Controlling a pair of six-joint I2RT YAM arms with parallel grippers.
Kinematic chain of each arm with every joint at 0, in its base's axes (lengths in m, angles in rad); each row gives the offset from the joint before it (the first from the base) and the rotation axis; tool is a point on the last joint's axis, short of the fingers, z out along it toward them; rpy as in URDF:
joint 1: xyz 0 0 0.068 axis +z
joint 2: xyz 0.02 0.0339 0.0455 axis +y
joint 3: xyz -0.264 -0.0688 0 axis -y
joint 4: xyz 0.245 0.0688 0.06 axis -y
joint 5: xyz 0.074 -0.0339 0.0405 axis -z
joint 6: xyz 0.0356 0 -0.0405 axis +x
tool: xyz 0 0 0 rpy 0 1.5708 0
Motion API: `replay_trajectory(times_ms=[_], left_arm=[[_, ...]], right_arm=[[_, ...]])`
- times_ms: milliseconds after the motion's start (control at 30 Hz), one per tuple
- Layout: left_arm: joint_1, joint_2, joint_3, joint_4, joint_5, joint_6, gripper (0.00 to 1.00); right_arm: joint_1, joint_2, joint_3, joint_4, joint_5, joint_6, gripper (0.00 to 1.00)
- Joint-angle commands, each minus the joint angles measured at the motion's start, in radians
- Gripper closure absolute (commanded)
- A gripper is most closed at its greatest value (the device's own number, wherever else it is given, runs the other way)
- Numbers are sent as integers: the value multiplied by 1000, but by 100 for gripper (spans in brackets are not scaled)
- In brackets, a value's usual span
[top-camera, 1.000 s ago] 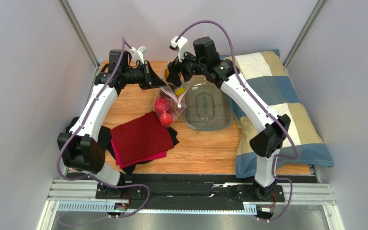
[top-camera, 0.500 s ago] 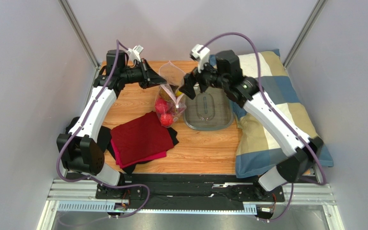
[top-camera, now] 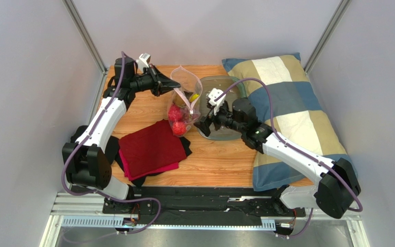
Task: Place the food in the zip-top bag and seal the zipper
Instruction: Adjust the zipper food storage bag at the center of the board.
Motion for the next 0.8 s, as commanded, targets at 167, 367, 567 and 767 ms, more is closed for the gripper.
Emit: replay_trajectory(times_ms=[167, 367, 567, 767], left_arm=[[10, -80, -32, 103, 9, -128, 100], [10, -109, -45, 86, 3, -108, 100], [9, -135, -46, 37, -11, -48, 100], [3, -164, -40, 0, -3, 6, 100]], right_arm=[[85, 131, 99, 296, 152, 10, 0], [99, 183, 186, 238, 213, 59, 12], [99, 237, 347, 62, 271, 144, 23], [97, 280, 438, -40, 227, 95, 87]])
